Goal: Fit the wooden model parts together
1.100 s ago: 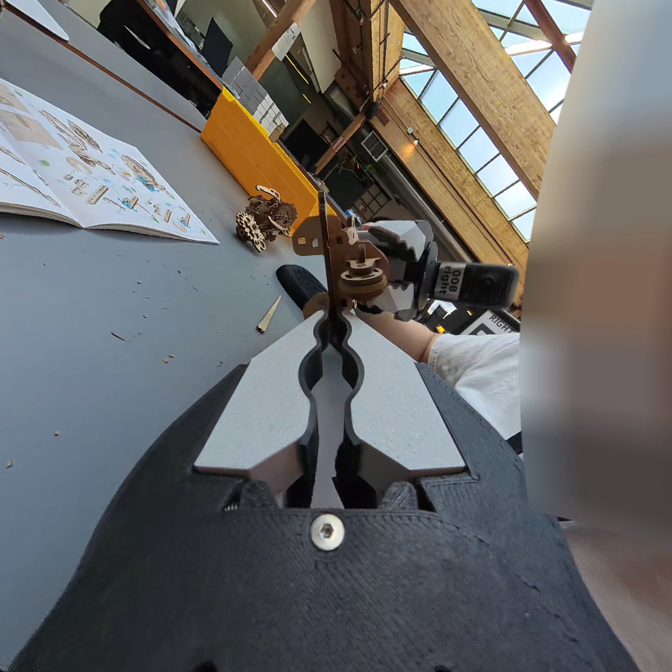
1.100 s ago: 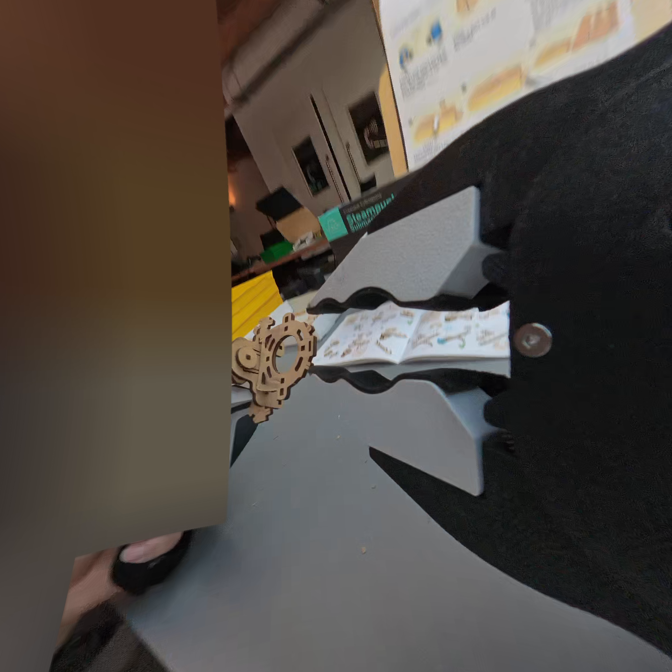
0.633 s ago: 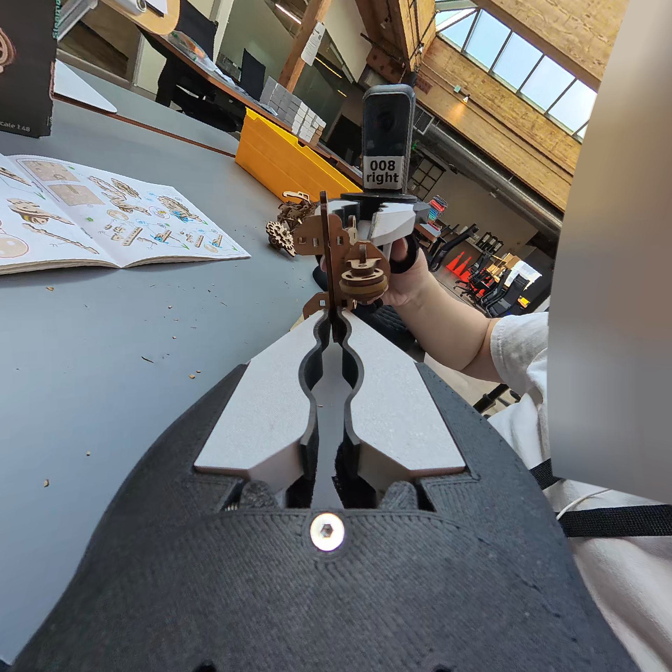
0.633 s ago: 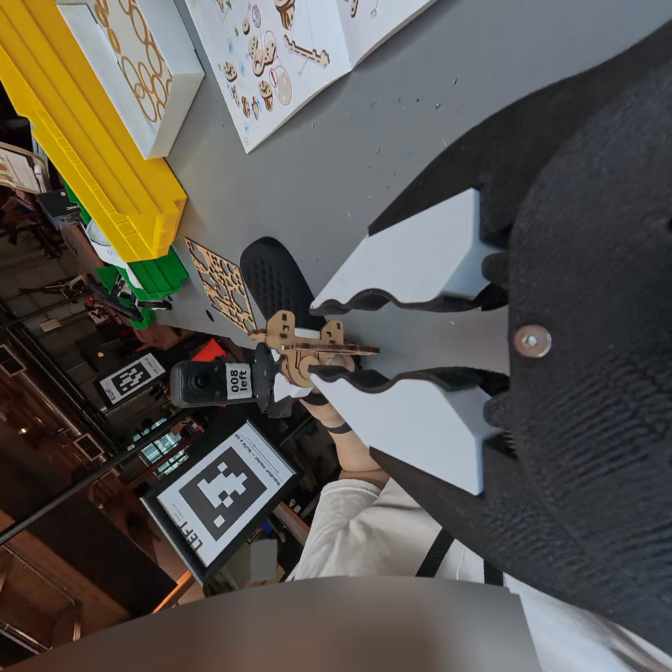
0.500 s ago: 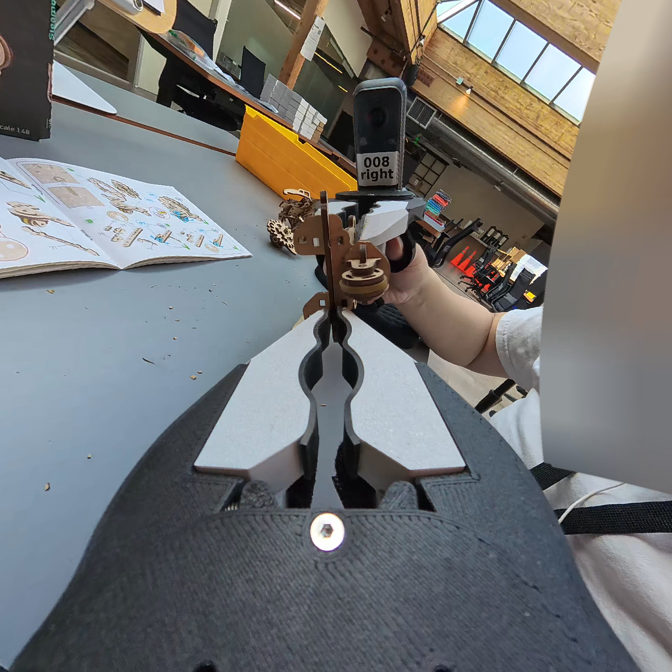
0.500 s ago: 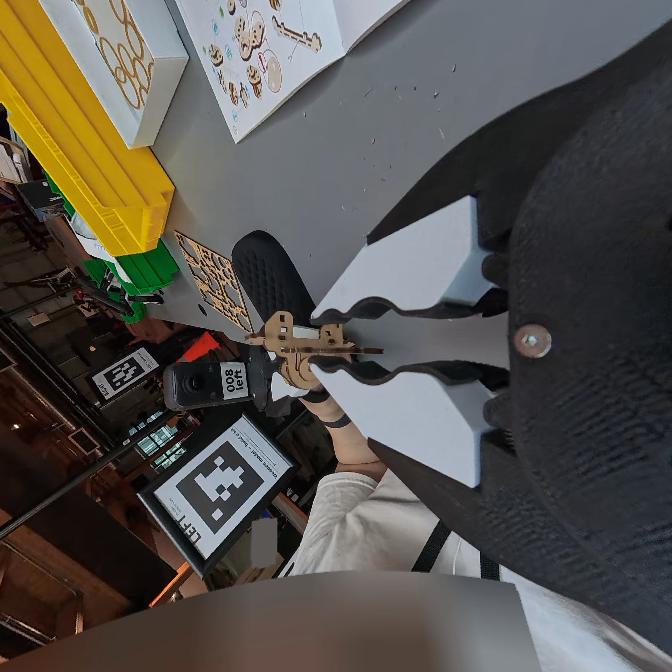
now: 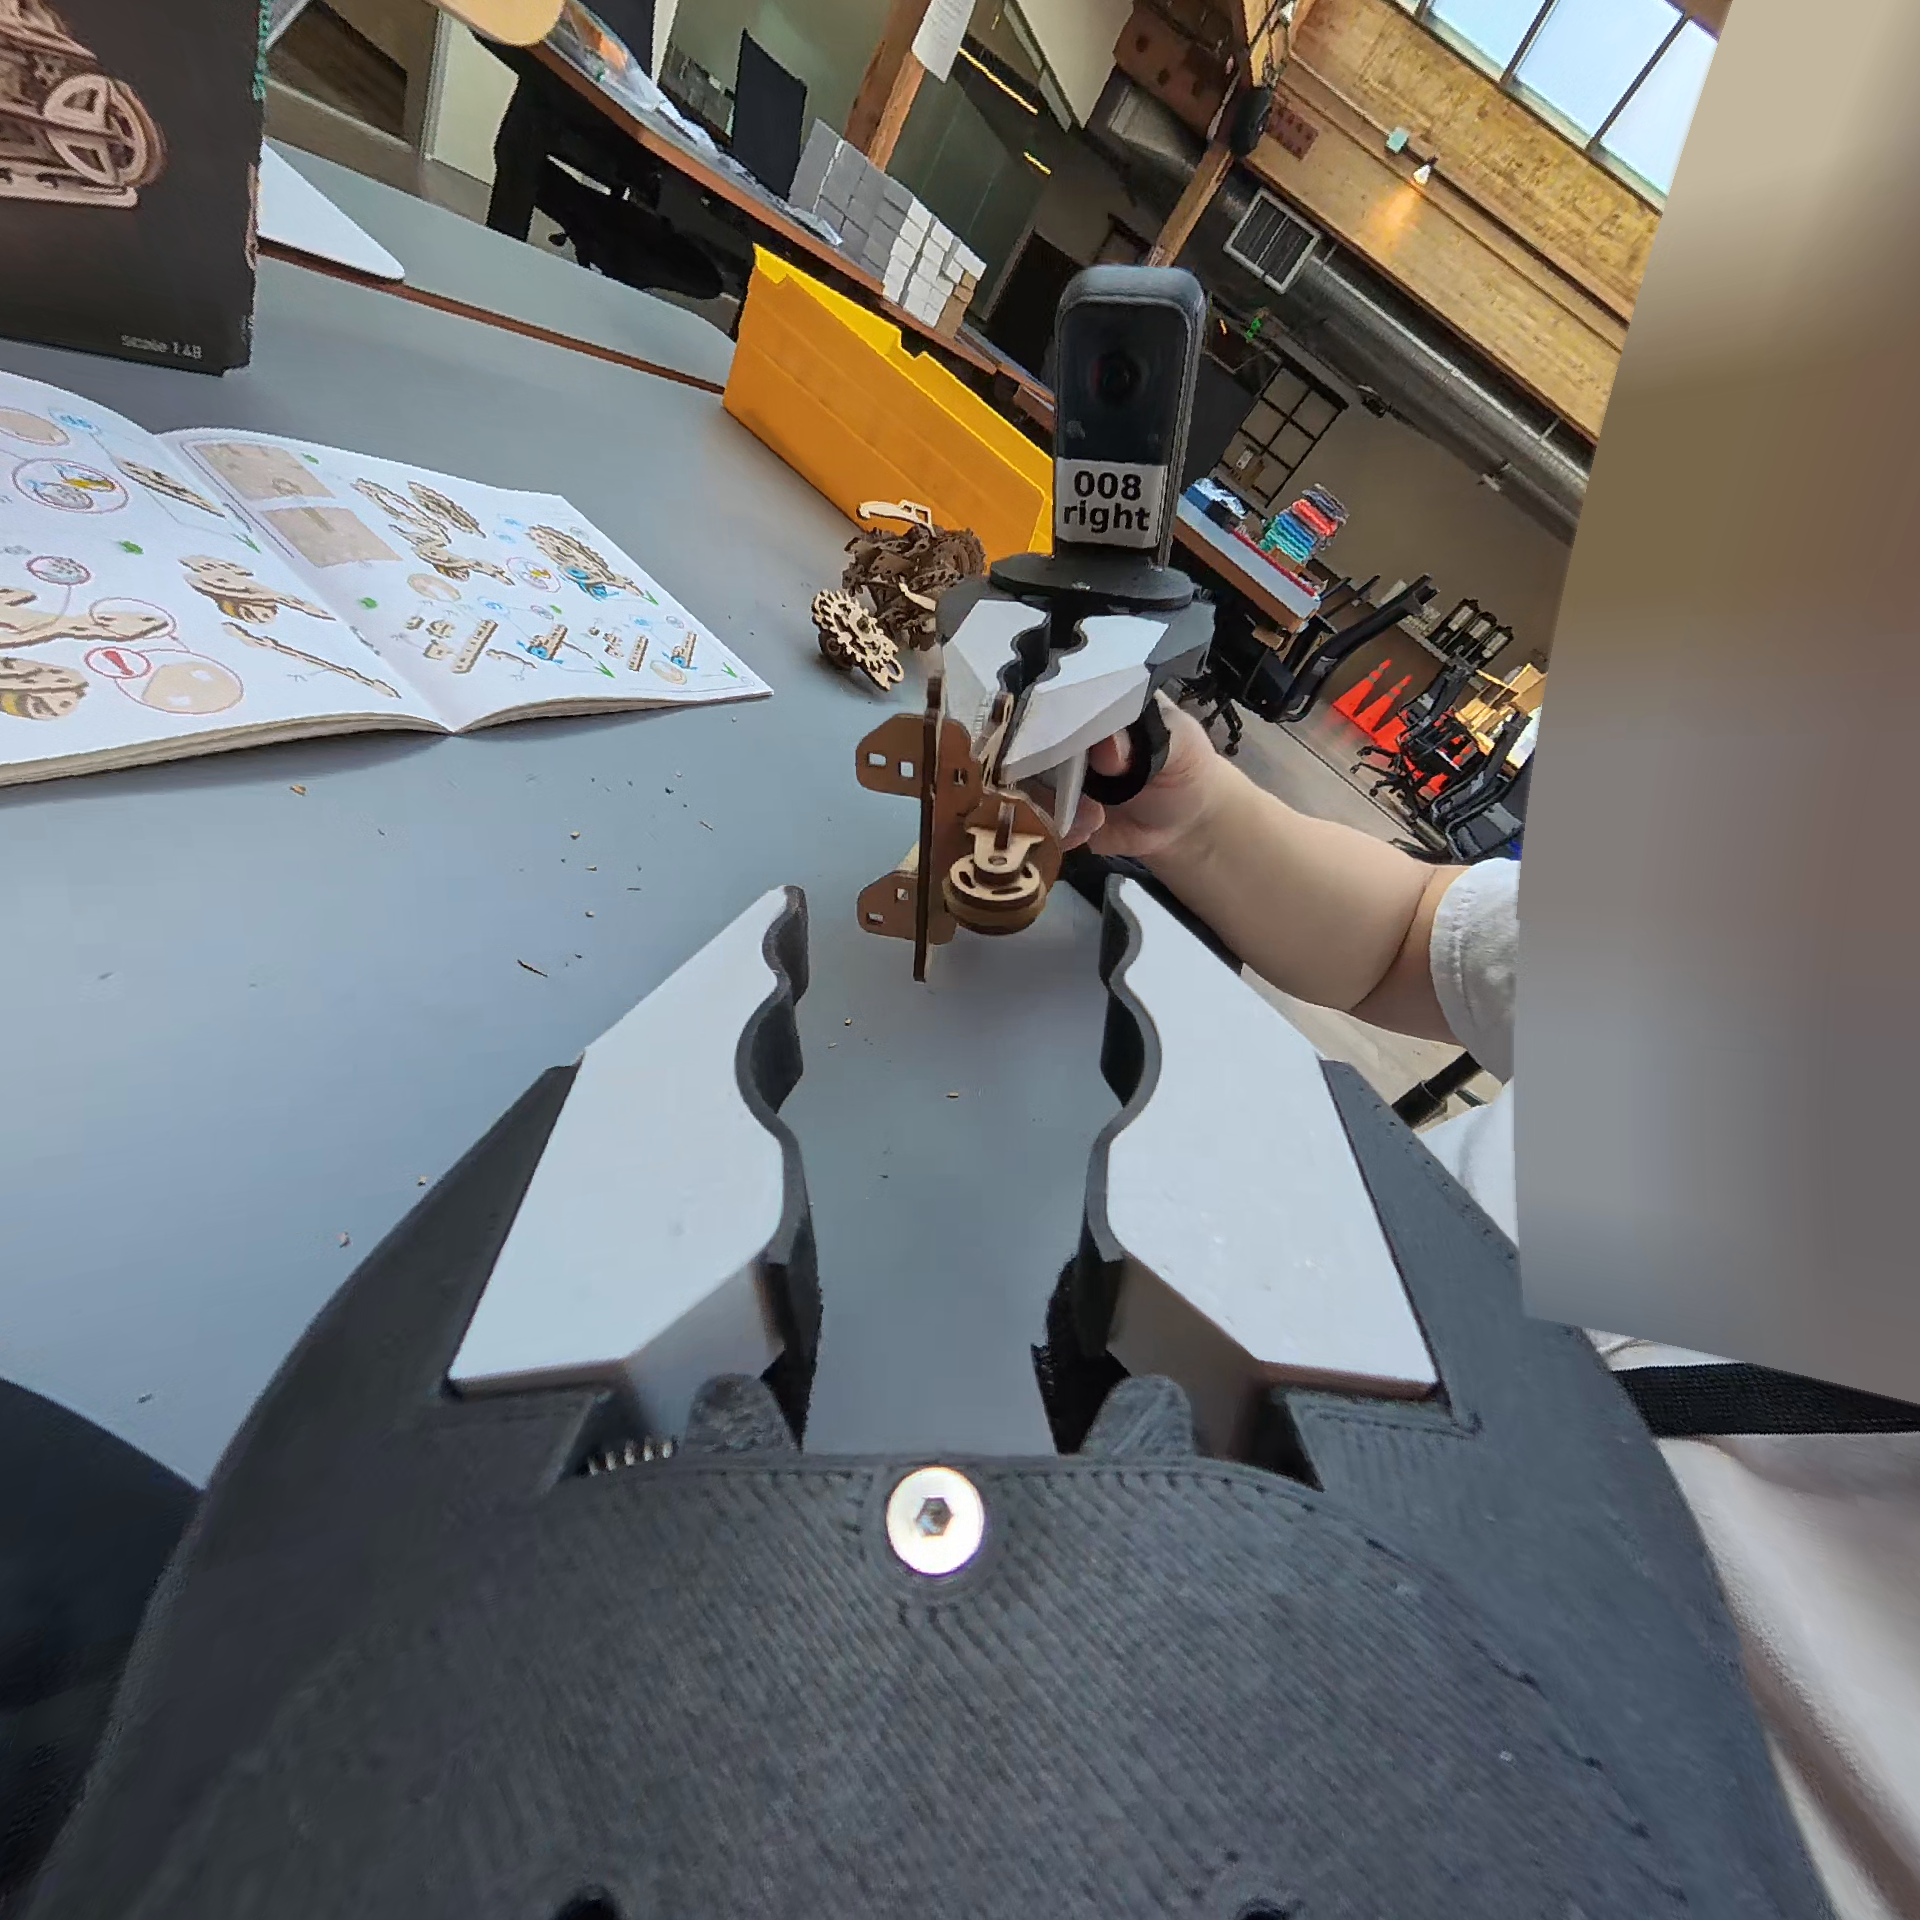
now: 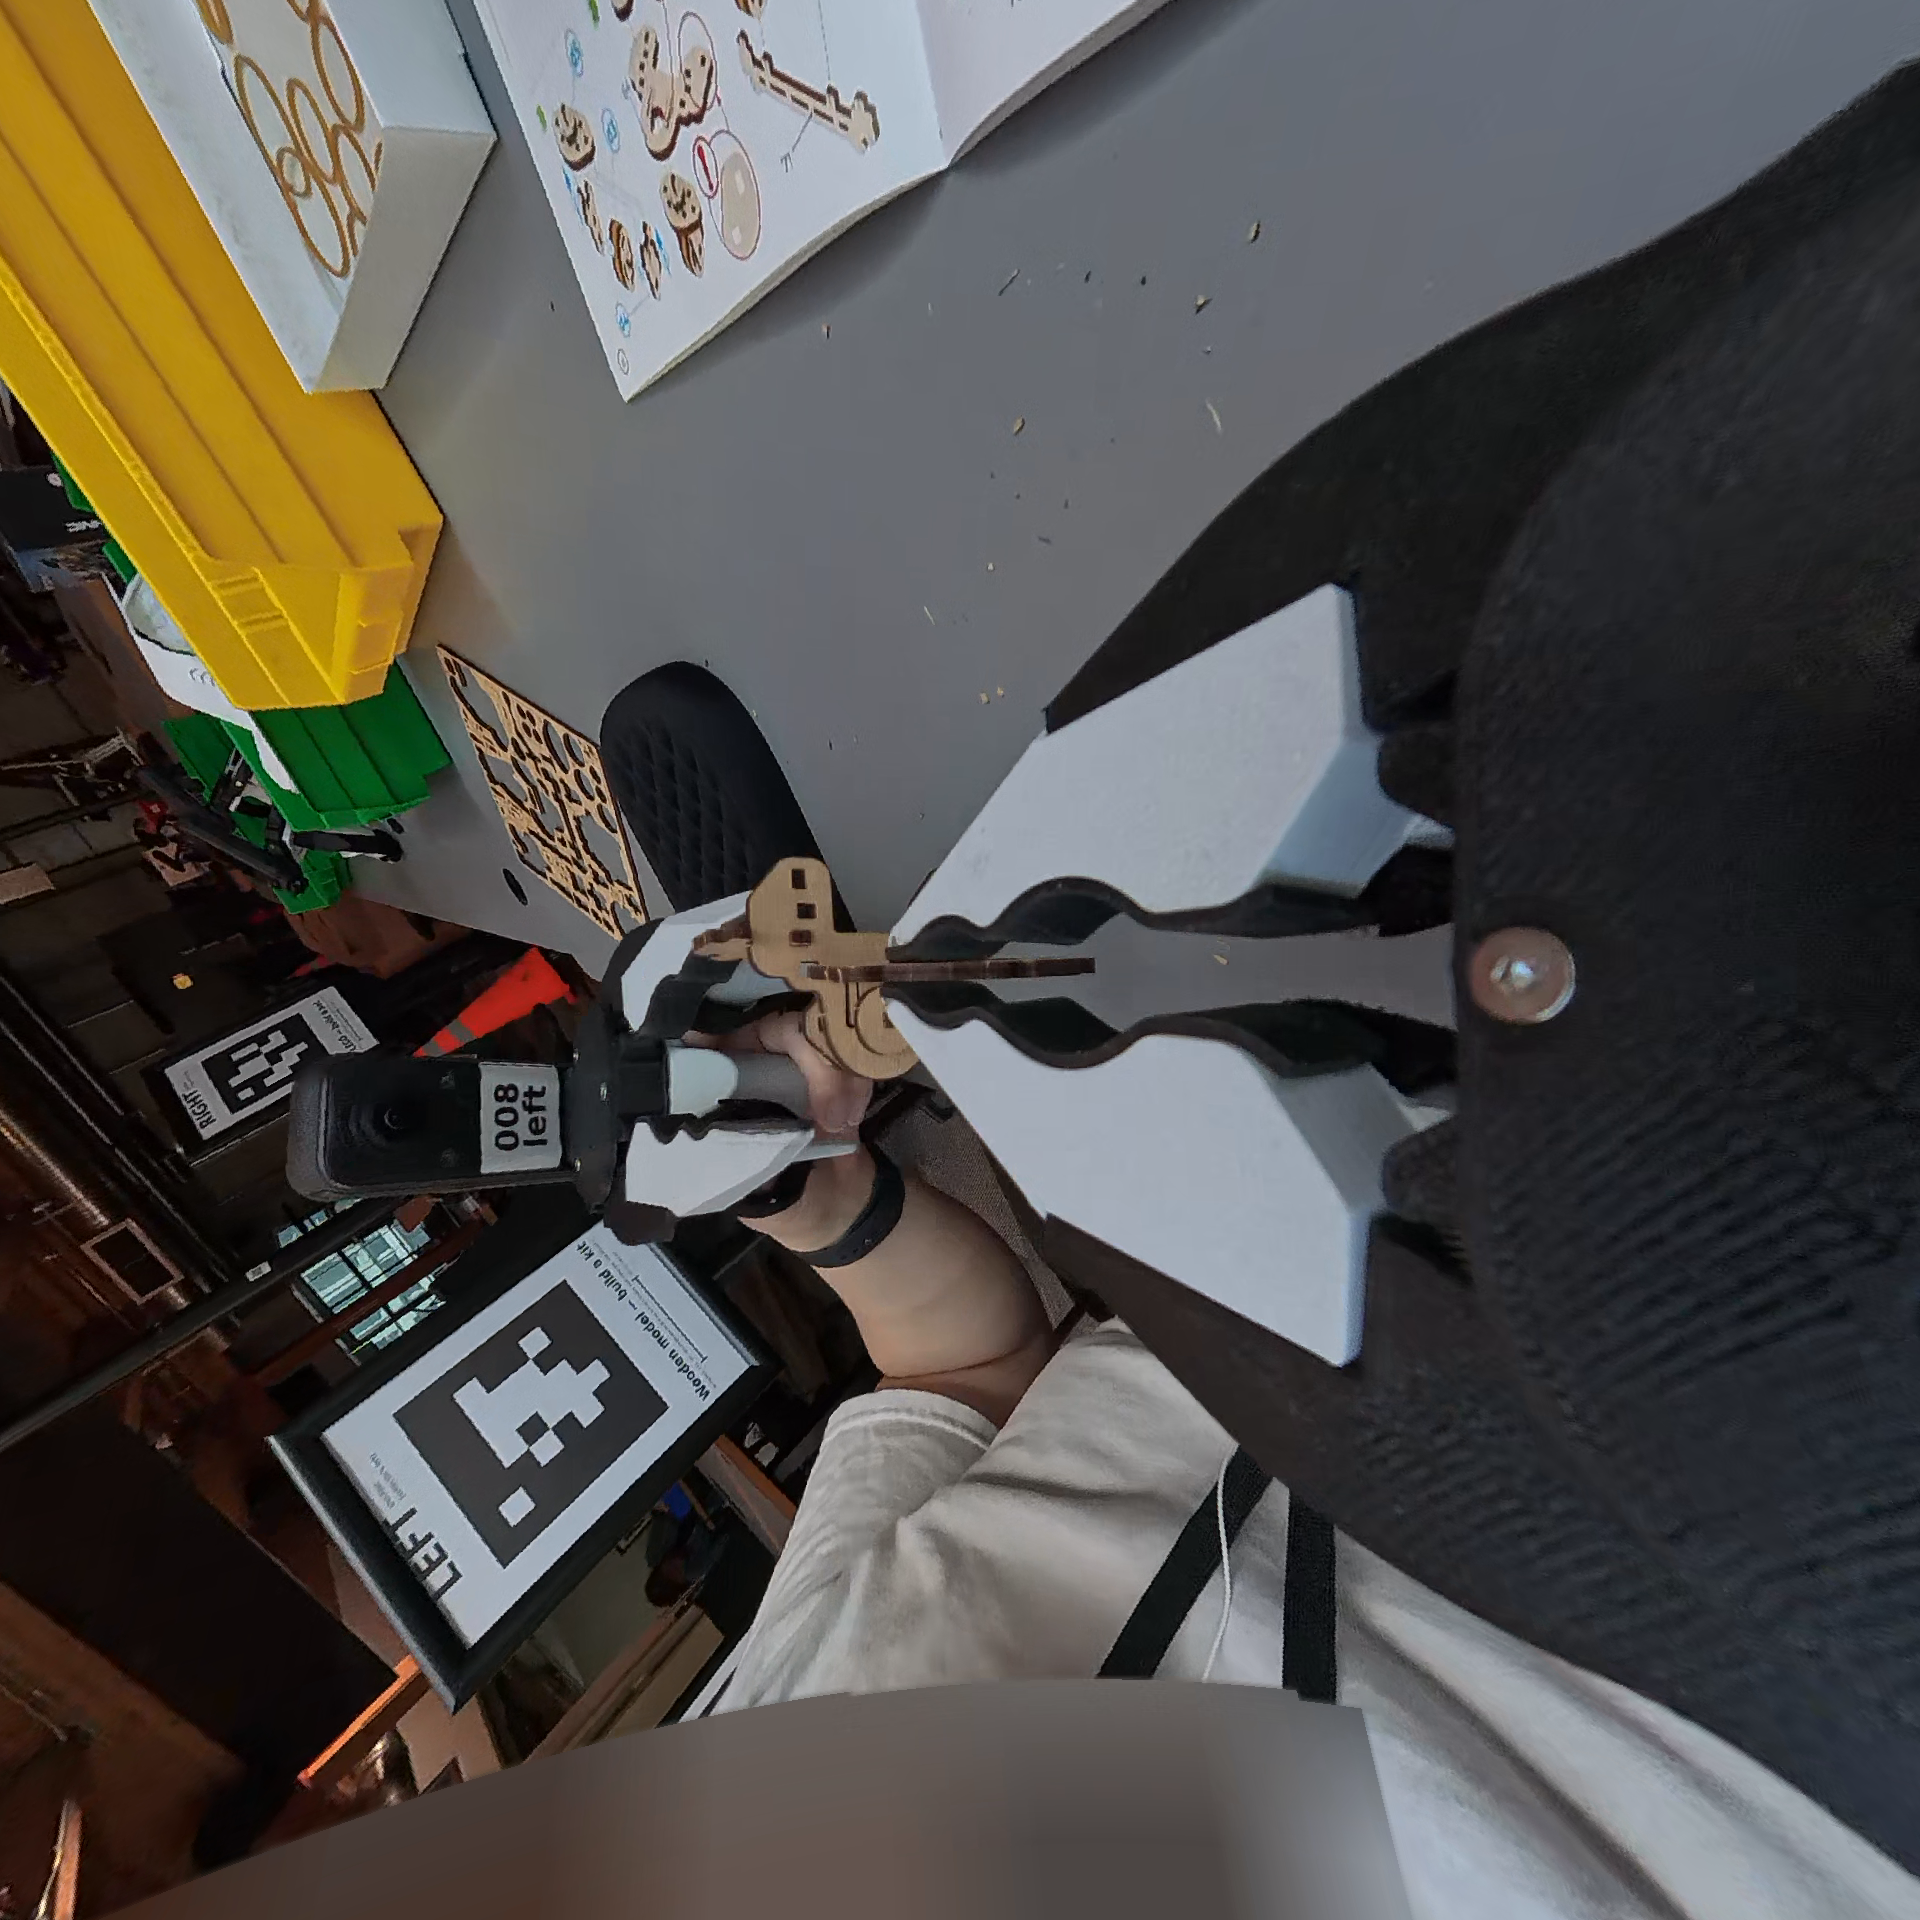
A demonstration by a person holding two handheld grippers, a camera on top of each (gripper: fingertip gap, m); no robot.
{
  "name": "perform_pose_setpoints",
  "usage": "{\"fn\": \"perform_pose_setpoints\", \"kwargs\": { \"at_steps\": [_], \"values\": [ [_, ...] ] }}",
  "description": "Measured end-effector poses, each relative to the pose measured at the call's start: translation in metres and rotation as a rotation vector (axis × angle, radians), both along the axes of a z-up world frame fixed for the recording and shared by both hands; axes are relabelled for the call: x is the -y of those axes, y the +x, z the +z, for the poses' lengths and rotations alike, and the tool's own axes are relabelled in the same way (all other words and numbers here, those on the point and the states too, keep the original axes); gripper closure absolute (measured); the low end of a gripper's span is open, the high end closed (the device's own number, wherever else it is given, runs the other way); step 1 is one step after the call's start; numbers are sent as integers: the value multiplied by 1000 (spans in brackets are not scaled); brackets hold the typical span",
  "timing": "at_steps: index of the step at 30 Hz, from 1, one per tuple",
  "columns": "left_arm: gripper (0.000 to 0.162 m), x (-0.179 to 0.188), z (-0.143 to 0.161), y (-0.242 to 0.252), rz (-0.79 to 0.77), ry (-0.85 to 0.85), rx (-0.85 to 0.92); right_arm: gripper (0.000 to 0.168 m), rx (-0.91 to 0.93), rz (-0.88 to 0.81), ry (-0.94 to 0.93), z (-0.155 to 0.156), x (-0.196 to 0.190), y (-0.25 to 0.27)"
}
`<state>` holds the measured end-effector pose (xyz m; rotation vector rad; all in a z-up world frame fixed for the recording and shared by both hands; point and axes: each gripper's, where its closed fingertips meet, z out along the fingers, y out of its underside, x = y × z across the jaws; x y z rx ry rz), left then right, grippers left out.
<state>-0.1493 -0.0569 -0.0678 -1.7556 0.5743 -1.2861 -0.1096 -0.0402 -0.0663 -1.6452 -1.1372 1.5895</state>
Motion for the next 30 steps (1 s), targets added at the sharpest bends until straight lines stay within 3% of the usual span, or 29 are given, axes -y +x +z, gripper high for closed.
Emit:
{"fn": "perform_pose_setpoints", "kwargs": {
  "at_steps": [3,5,14,17,22,30],
  "values": [
    [104,-6,11,-7,12,60,-1,167,3,4,114,1,4,-2],
    [120,-8,14,-4,-5,122,-29,167,-1,-1,191,3,7,-3],
    [140,0,8,13,-183,325,-205,167,13,40,312,1,19,-5],
    [141,2,3,16,-224,321,-205,167,11,58,316,-1,21,-6],
    [156,4,-3,19,-266,314,-209,166,23,70,312,-6,20,-6],
    [161,4,-7,18,-299,306,-243,166,37,93,299,-12,21,-8]
  ]
}}
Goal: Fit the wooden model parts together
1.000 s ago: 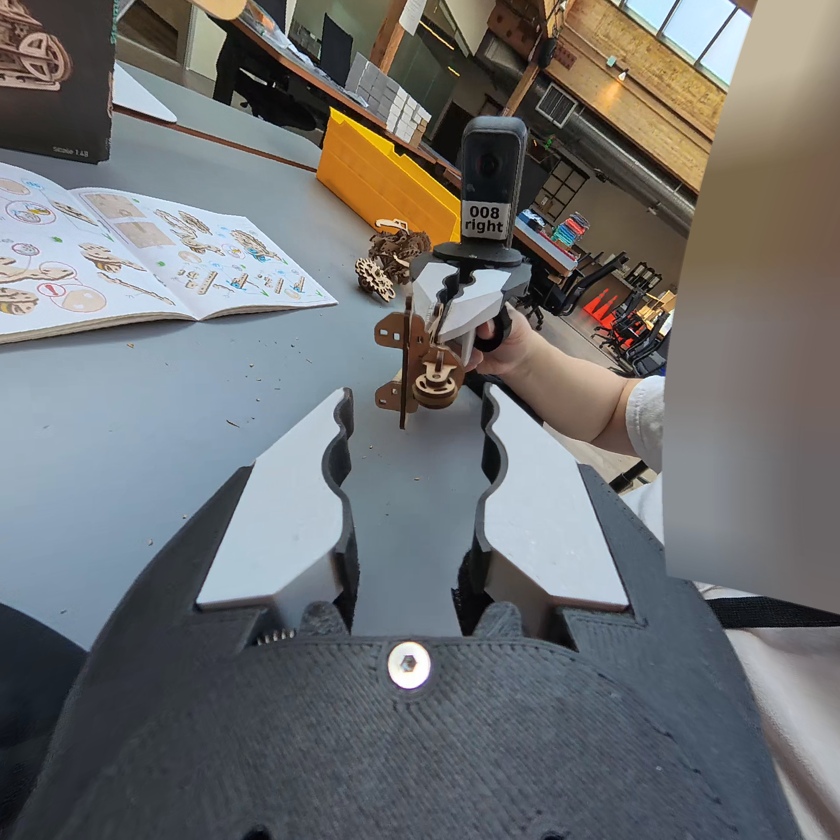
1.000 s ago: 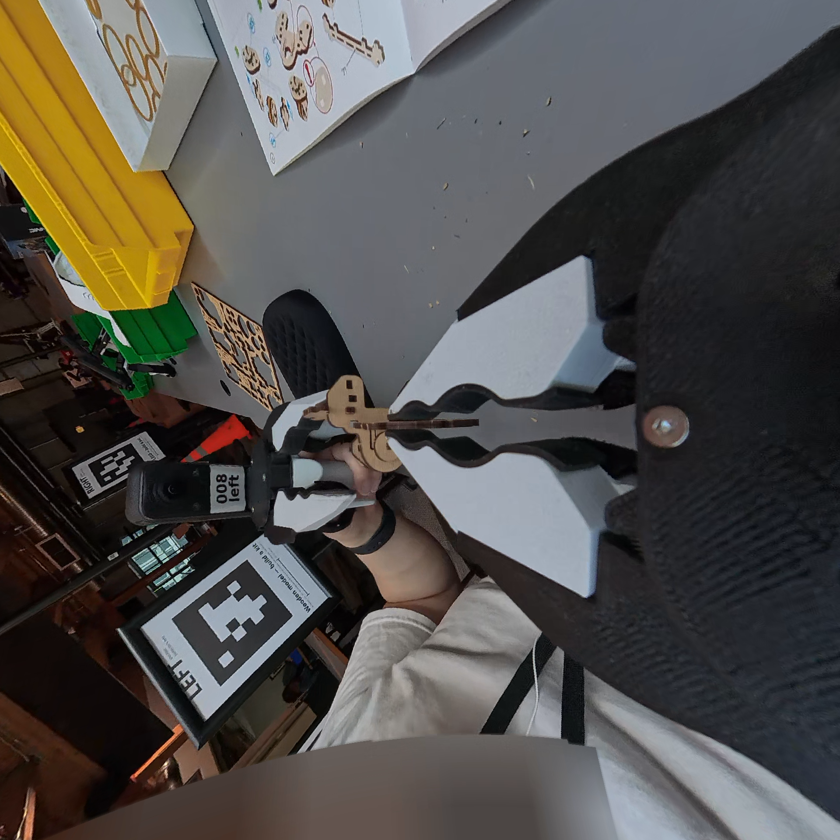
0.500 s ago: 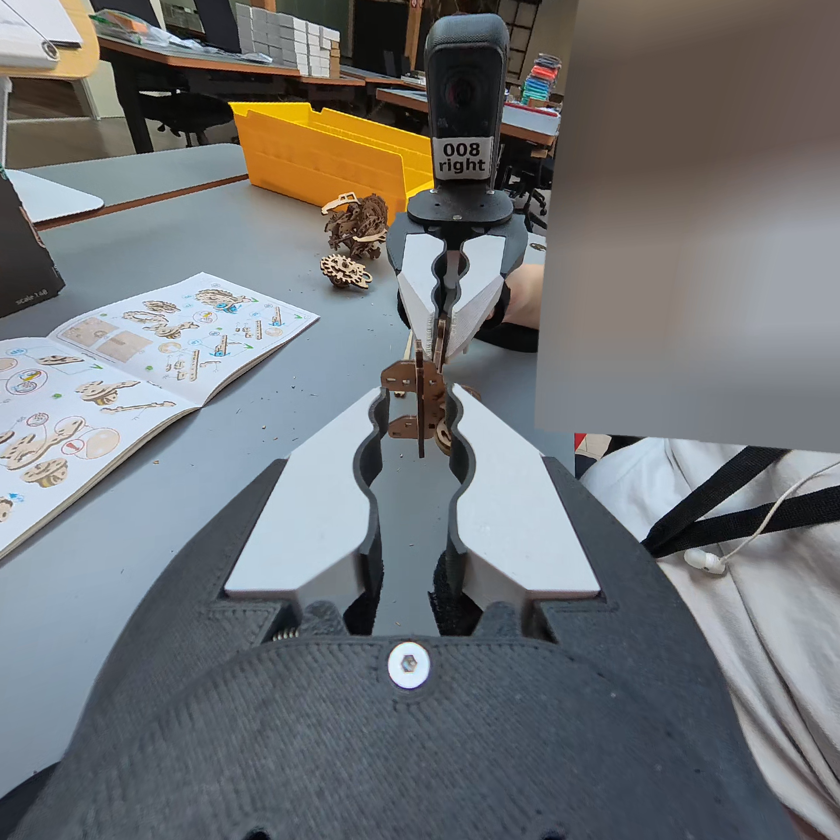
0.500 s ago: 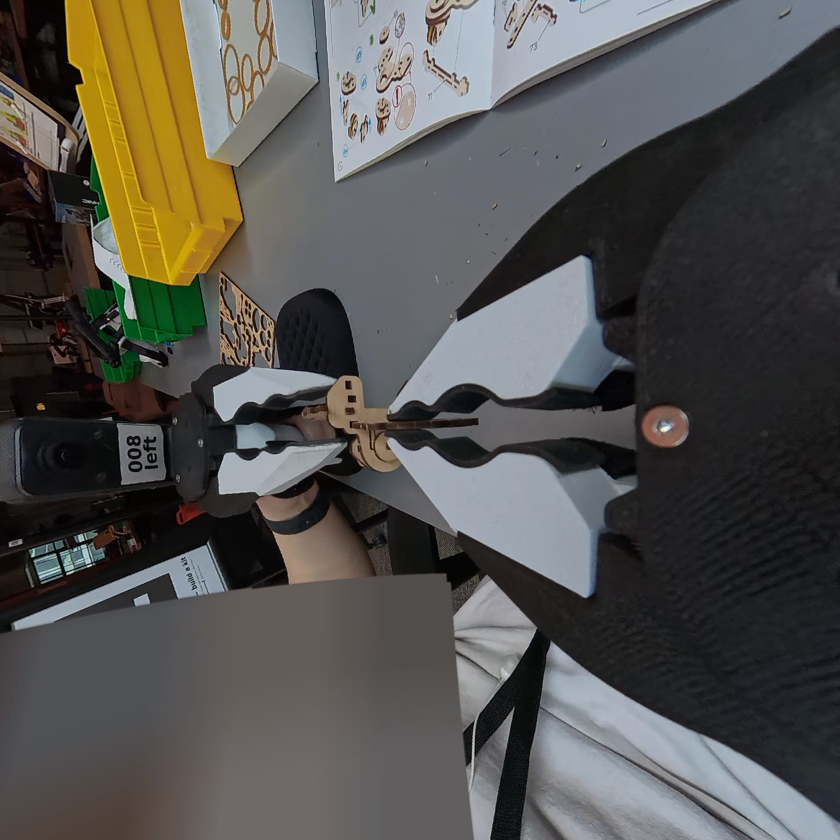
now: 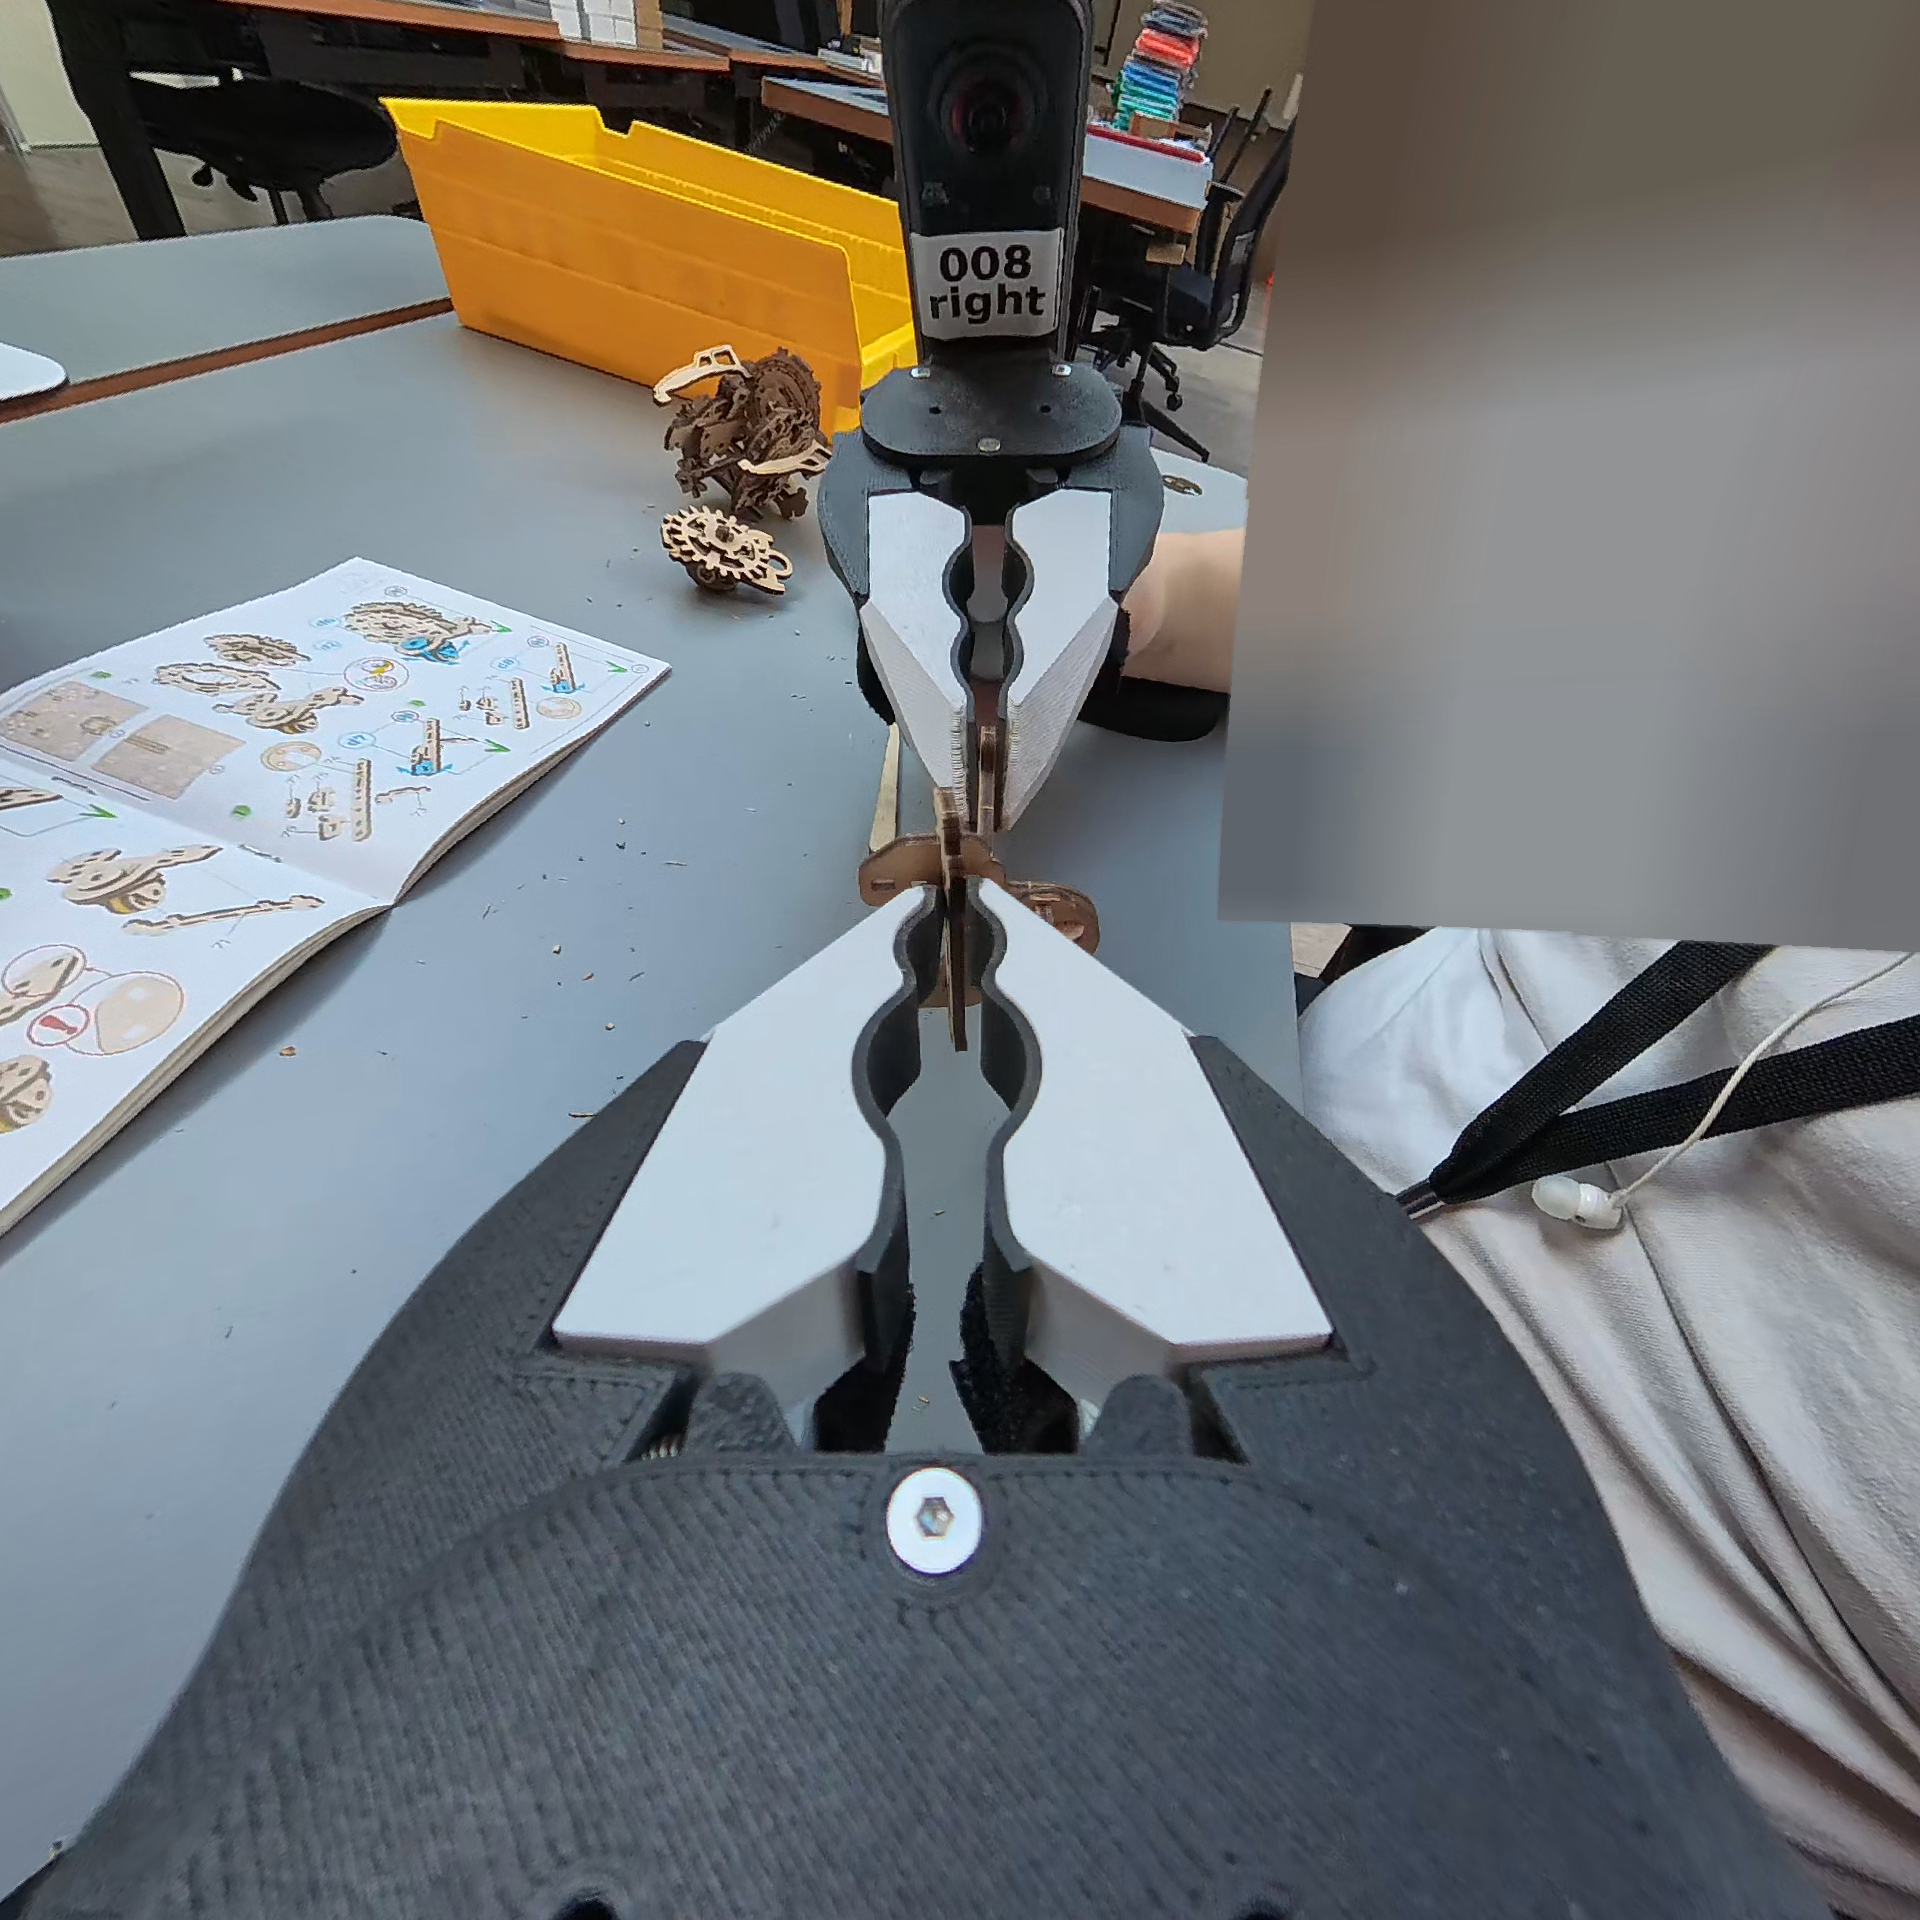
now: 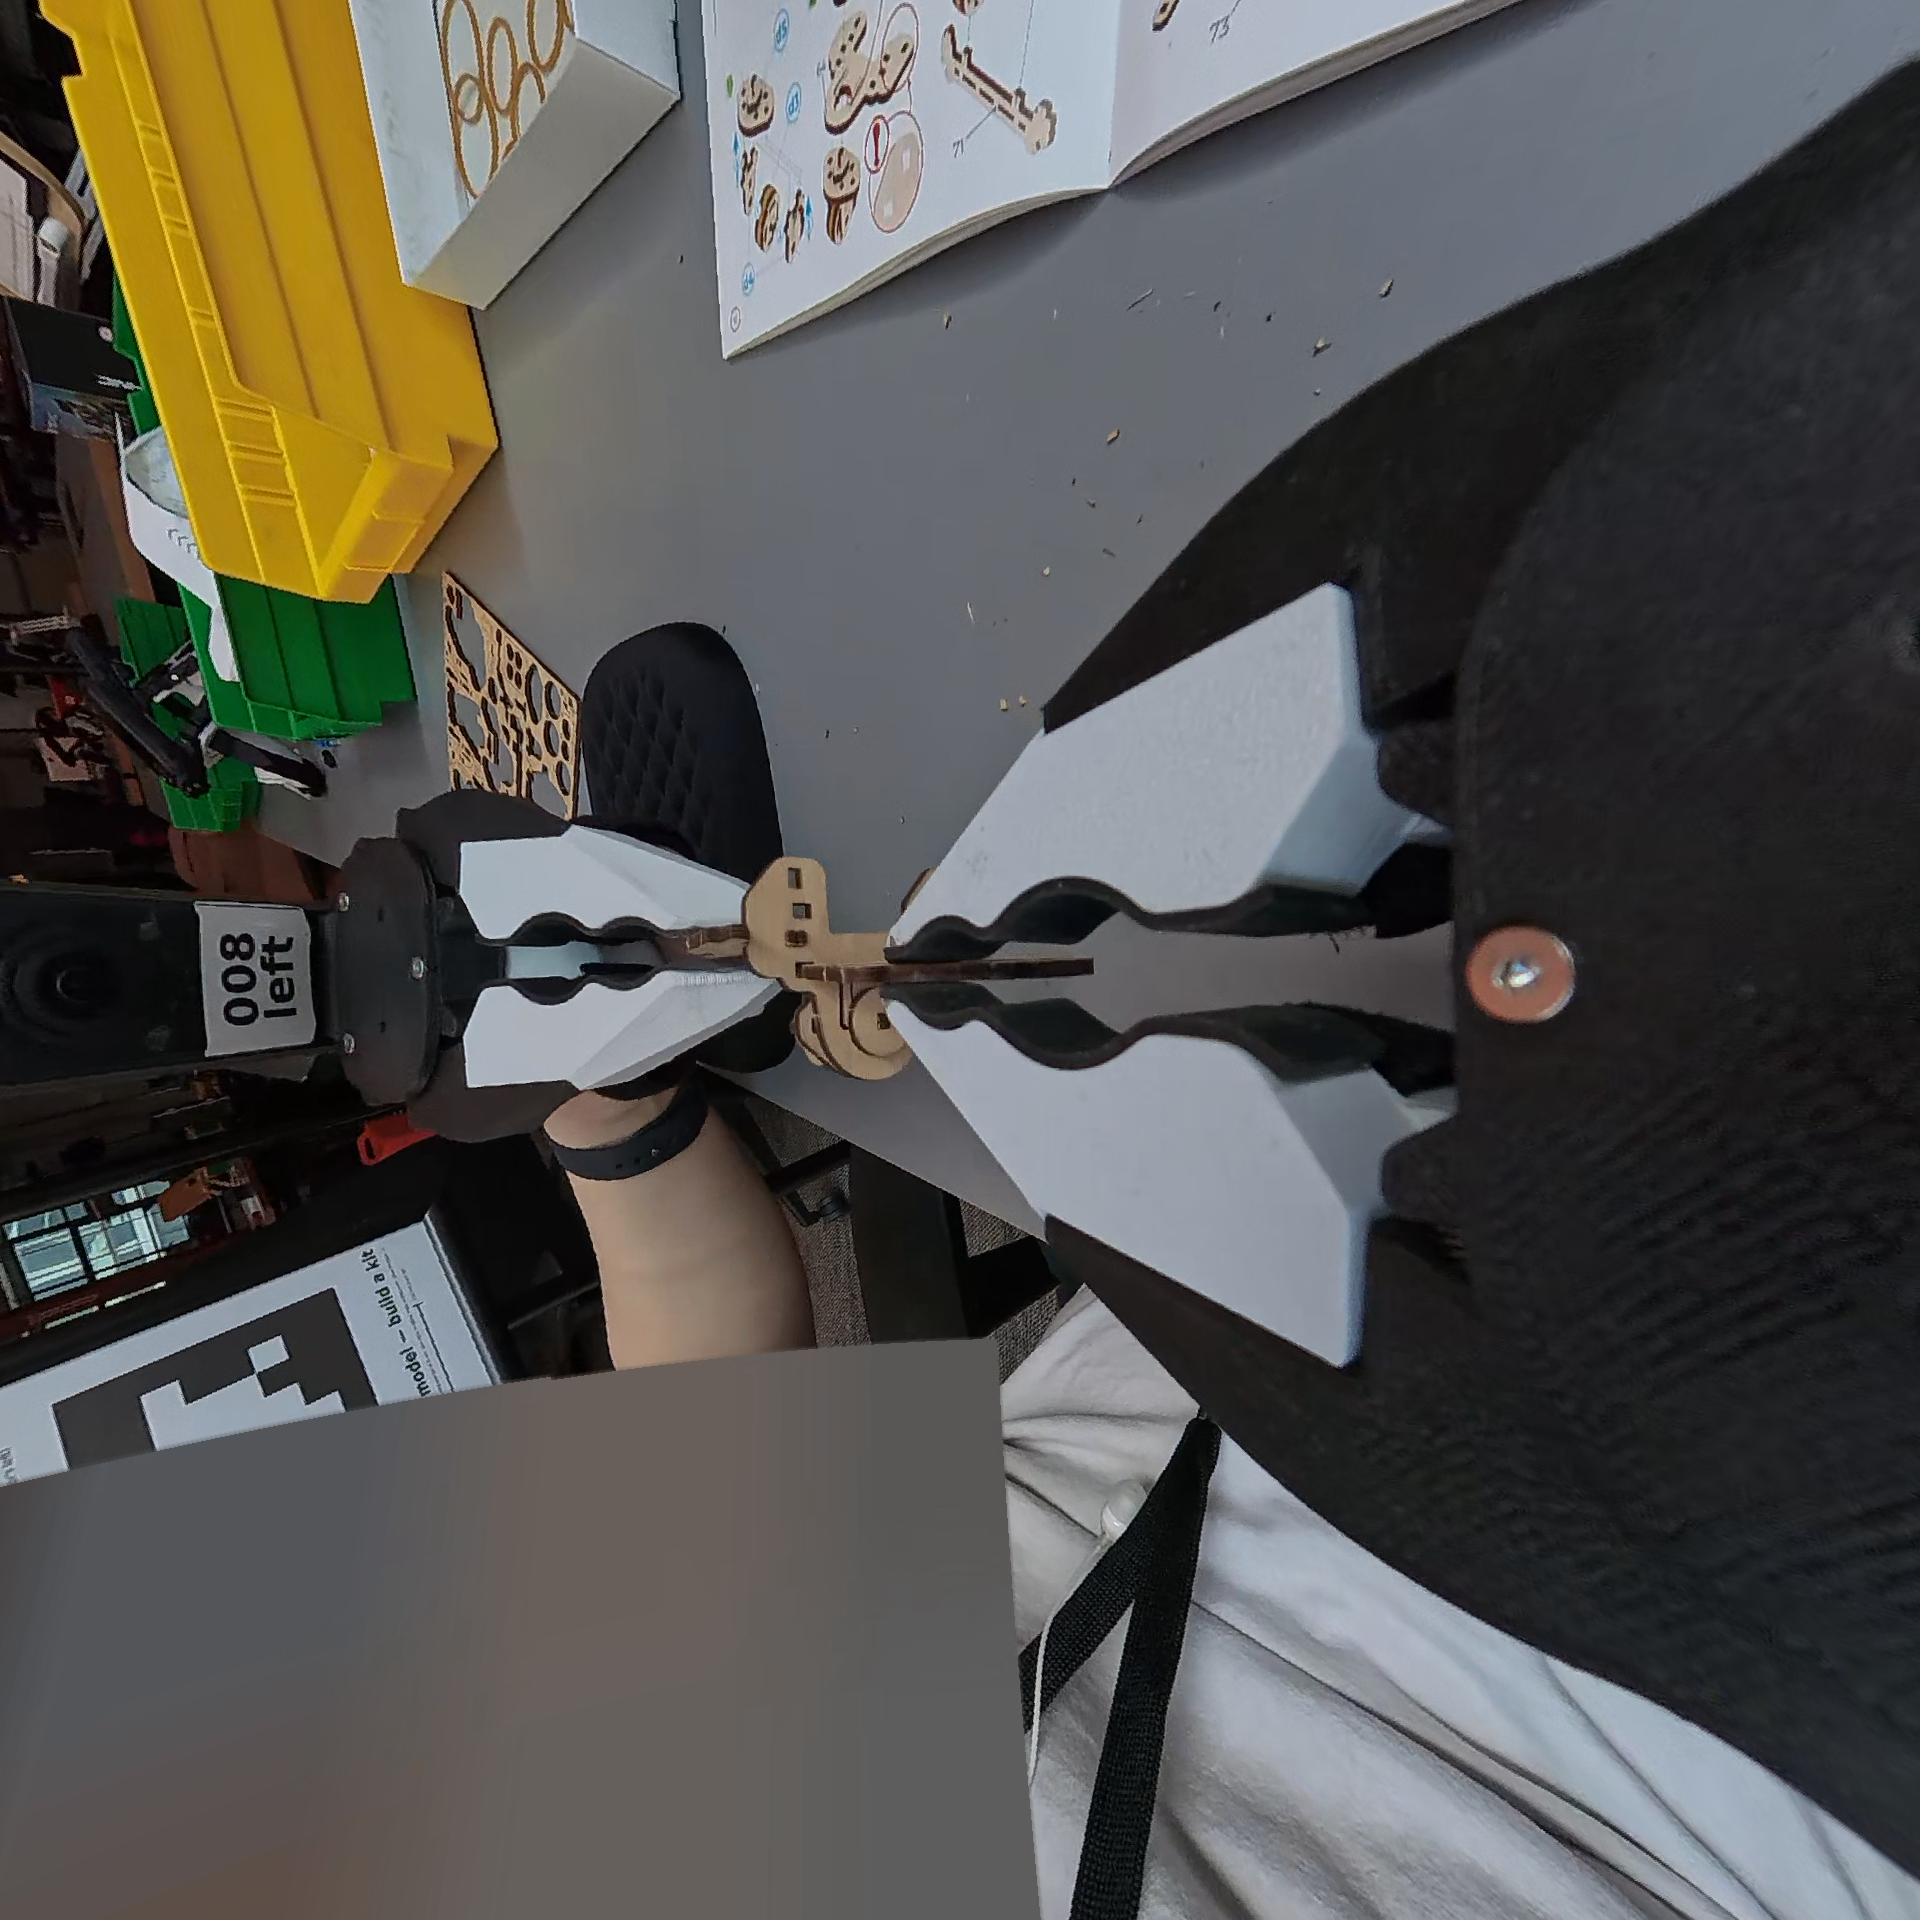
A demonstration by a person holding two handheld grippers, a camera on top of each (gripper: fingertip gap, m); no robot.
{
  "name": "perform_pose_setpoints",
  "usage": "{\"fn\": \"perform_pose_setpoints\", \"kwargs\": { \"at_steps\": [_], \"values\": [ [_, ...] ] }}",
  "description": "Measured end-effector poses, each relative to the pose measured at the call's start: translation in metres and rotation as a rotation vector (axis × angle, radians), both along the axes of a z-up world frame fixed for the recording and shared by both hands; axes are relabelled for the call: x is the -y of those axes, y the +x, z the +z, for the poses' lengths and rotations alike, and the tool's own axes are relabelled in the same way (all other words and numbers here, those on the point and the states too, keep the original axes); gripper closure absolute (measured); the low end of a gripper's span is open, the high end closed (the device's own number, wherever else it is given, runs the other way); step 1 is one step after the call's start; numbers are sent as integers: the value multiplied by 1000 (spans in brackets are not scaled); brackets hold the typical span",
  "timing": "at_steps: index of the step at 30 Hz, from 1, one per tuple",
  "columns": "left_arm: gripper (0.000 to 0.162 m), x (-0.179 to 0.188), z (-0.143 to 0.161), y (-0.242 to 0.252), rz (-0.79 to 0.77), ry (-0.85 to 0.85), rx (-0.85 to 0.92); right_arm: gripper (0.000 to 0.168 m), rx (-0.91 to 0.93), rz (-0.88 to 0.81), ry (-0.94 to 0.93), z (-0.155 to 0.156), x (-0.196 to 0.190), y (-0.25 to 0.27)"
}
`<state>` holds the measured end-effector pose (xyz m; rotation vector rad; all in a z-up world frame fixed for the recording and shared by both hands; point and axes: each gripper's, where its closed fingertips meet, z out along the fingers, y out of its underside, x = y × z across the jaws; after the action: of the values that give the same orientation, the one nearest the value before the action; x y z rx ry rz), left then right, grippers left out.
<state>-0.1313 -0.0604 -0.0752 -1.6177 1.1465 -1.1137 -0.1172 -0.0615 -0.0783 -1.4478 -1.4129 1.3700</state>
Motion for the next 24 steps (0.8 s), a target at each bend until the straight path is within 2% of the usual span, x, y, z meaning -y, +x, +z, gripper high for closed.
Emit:
{"fn": "perform_pose_setpoints", "kwargs": {
  "at_steps": [5,14,17,24],
  "values": [
    [161,1,-2,1,-6,5,-15,161,-18,-15,7,2,-2,-1],
    [161,2,-8,4,1,13,-52,166,30,1,61,-5,3,-6],
    [152,6,-7,5,-26,3,-43,167,33,-7,97,-6,3,-6],
    [150,3,-12,6,-15,-17,-72,166,50,-21,116,-10,1,-6]
  ]
}}
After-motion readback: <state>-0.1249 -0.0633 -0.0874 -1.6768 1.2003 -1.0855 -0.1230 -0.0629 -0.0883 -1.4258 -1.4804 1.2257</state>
